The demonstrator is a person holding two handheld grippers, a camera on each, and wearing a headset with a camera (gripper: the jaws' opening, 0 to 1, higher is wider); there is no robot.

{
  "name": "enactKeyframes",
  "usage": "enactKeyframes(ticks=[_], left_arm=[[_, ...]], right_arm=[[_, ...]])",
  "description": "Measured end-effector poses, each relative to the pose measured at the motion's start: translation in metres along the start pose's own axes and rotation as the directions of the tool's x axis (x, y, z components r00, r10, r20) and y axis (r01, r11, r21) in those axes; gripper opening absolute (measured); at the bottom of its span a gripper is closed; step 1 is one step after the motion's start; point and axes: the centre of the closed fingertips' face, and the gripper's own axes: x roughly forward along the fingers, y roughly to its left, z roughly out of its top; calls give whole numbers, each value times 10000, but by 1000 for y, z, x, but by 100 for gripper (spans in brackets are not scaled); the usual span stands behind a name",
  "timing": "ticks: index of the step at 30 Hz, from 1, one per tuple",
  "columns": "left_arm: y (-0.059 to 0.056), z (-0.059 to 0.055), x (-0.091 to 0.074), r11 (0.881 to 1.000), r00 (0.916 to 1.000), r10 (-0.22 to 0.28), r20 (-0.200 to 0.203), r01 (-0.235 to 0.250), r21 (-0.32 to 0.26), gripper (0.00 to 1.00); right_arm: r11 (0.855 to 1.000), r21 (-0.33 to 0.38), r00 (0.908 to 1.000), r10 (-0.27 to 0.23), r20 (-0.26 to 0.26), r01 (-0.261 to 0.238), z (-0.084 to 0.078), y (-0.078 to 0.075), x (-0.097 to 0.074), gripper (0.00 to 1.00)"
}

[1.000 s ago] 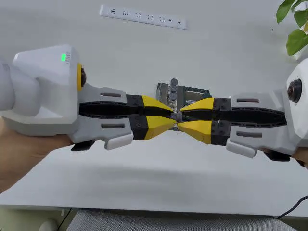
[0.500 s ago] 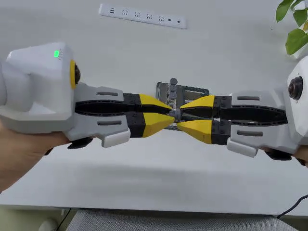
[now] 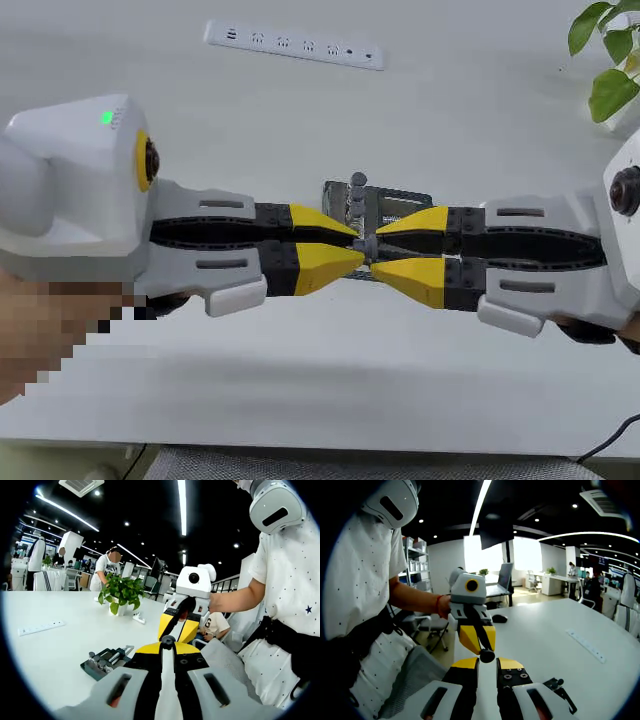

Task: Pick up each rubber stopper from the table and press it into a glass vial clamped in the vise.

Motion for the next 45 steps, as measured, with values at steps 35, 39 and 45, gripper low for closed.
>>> enactKeyframes(ticks=[35,39,45], left_arm=[[-13,6,-7,9918,9949,-913,425,947,-853,3],[-14,5,-8,9902,9941,-1019,379,1050,-920,3],[-16,3,-9,9871,9923,-1182,358,1213,-1042,3]], right_arm=[[9965,45,9959,830,362,-832,15,19,-1,8],[9951,67,9947,981,293,-983,14,21,-1,8],[9927,28,9925,1204,206,-1204,13,24,-1,7]])
